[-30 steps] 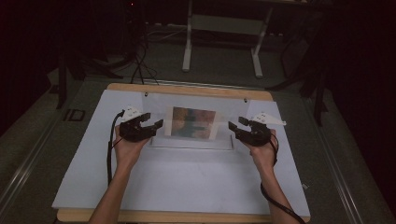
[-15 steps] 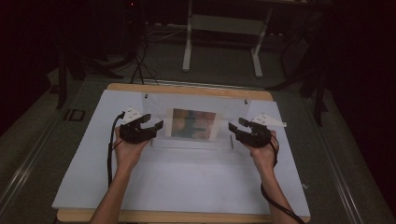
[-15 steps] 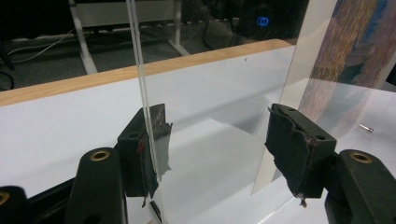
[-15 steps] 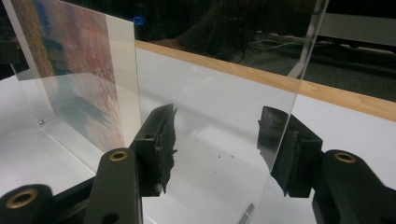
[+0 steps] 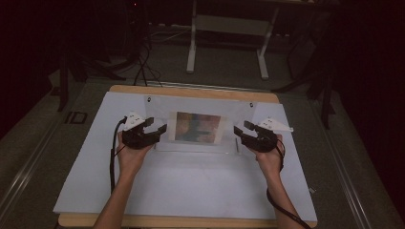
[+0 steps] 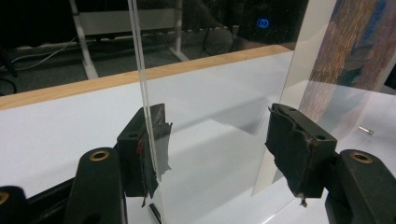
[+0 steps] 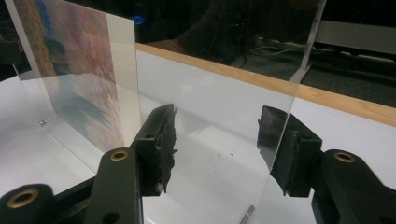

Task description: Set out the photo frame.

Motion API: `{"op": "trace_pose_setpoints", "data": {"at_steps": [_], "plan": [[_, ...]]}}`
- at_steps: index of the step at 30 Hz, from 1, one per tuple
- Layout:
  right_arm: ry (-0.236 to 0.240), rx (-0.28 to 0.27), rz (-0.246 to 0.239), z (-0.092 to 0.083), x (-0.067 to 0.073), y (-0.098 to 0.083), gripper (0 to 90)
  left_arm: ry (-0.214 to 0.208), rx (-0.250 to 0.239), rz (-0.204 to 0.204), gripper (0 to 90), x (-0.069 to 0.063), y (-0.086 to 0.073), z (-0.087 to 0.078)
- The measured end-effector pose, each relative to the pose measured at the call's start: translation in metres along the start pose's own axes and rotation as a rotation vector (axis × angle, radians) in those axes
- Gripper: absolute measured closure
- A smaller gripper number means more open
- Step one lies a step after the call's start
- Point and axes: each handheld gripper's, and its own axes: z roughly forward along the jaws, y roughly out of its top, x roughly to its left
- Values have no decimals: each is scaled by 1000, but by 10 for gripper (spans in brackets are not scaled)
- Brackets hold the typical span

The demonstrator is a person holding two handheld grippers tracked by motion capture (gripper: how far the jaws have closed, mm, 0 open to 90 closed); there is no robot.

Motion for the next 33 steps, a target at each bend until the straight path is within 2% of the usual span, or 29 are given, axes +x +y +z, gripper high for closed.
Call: {"op": "trace_pose_setpoints", "data": {"at_steps": [16, 25, 28, 33], "plan": [[-6, 3, -14, -1, 1, 0, 453, 7, 28, 19, 363, -1, 2, 0], [-13, 13, -22, -1, 2, 0, 445, -7, 27, 8, 363, 1, 2, -1], [-13, 18, -24, -1, 3, 1, 445, -17, 14, -16, 369, 3, 3, -3], [-20, 21, -23, -3, 3, 1, 444, -22, -2, -20, 376, 6, 4, -10]]}}
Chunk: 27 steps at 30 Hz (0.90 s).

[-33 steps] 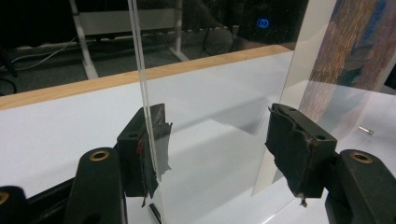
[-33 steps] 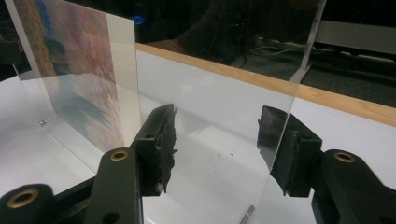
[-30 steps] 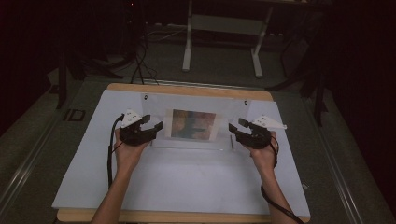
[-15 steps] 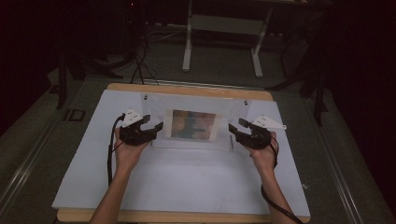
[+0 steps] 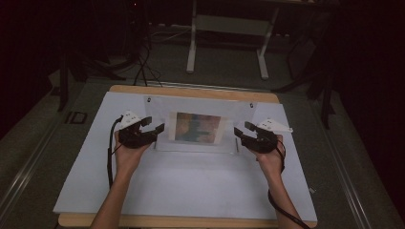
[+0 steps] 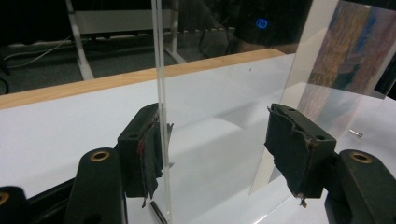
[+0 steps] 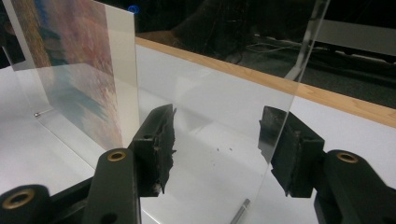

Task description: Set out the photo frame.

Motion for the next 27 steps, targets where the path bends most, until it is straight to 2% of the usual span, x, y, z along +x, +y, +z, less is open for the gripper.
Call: {"op": "trace_pose_setpoints", "data": {"at_steps": [16, 19, 24, 27], "plan": [[-5, 4, -13, -20, -4, 0, 423, 3, -24, -6, 377, 2, 3, -23], [-14, 10, -11, -25, -9, -3, 422, 9, -34, -9, 377, 2, 0, -29], [-30, 20, 8, -34, -19, -9, 421, 28, -41, -39, 377, 7, -12, -38], [-43, 24, 35, -39, -26, -16, 421, 46, -10, -60, 376, 13, -18, -41]]}}
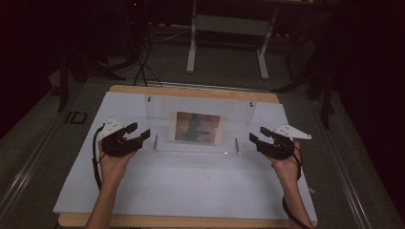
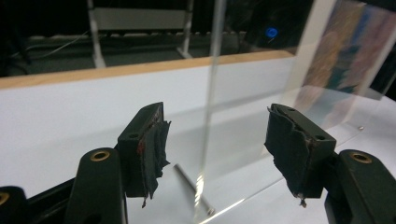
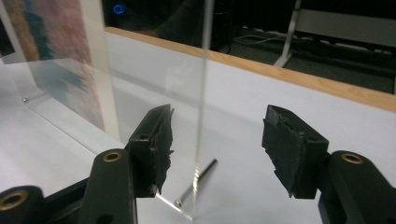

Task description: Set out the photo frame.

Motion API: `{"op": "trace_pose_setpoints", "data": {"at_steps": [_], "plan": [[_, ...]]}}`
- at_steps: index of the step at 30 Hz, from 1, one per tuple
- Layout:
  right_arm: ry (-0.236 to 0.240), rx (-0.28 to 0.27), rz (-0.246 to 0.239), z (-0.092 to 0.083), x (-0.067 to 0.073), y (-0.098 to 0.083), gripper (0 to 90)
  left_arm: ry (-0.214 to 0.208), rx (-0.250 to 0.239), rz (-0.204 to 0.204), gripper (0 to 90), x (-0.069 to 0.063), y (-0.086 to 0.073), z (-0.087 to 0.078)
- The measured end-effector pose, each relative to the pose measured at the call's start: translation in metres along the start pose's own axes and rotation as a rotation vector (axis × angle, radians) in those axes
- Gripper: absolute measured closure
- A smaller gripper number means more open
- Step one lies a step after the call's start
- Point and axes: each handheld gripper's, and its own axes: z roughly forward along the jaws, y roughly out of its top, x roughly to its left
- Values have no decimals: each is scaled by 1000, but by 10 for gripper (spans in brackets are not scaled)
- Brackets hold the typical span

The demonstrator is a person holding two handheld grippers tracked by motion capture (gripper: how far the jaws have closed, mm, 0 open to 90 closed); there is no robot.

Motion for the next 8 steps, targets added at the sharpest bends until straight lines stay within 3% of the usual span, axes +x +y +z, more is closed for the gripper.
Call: {"op": "trace_pose_setpoints", "data": {"at_steps": [3, 8], "plan": [[-6, 8, 15, -1, -3, -3, 422, 7, 15, -24, 376, 5, -7, -2], [-28, 24, 47, -3, -15, -12, 419, 70, 92, 6, 367, 9, -22, 0]]}}
